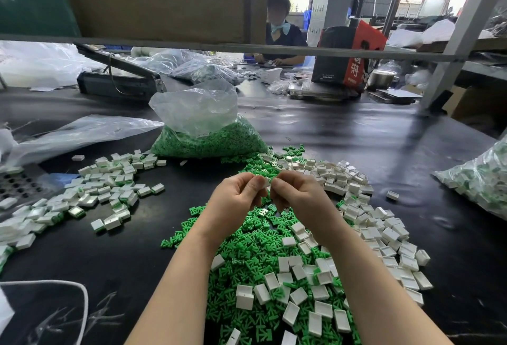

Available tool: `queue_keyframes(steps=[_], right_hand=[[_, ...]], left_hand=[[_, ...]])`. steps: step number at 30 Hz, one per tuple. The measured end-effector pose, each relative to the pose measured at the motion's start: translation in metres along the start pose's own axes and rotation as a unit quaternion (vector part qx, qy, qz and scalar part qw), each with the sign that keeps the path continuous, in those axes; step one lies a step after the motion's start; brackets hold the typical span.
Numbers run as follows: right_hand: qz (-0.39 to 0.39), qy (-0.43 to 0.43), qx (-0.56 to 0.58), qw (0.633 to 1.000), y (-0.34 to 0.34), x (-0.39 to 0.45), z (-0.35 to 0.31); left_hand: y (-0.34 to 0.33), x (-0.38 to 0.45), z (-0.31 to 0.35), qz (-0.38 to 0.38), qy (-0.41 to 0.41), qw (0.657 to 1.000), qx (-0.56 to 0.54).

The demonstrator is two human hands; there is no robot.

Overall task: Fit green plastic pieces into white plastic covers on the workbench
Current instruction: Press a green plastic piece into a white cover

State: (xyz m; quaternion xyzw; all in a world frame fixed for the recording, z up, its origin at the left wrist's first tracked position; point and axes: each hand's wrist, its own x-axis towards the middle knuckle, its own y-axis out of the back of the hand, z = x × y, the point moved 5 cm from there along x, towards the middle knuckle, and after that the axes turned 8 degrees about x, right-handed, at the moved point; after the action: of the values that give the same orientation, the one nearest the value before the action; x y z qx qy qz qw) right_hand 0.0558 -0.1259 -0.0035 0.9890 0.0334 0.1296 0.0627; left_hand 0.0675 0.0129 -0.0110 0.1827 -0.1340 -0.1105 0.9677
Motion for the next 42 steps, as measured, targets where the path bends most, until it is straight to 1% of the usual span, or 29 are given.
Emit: queue_keyframes(steps=[7,11,14,19,27,34,42], right_hand=[[-0.083,-0.046,-0.02,0.995,-0.002,-0.003,0.007],[-0.128,-0.074,-0.051,0.988,-0.006,-0.007,0.011],[-0.149,-0.087,-0.027,0.985,-0.008,-0.009,0.011],[-0.166,-0.087,0.031,0.982,-0.011,-0.012,0.004],[-0.184,-0.094,0.036,0.978,-0.011,-0.014,0.002],[-0.19,-0.089,0.007,0.978,-0.011,-0.013,0.005],[-0.192,-0.085,-0.026,0.977,-0.011,-0.013,0.009]], left_hand=[[-0.001,0.0,-0.001,-0.052,-0.006,0.997,0.051],[0.0,-0.001,-0.005,-0.087,0.007,0.992,0.089],[0.001,-0.002,-0.005,-0.111,0.012,0.99,0.083],[0.002,-0.005,0.0,-0.13,0.012,0.99,0.059],[0.001,-0.006,-0.002,-0.141,0.021,0.988,0.059],[0.002,-0.007,-0.004,-0.147,0.02,0.987,0.054],[0.005,-0.005,-0.005,-0.142,0.011,0.985,0.097]])
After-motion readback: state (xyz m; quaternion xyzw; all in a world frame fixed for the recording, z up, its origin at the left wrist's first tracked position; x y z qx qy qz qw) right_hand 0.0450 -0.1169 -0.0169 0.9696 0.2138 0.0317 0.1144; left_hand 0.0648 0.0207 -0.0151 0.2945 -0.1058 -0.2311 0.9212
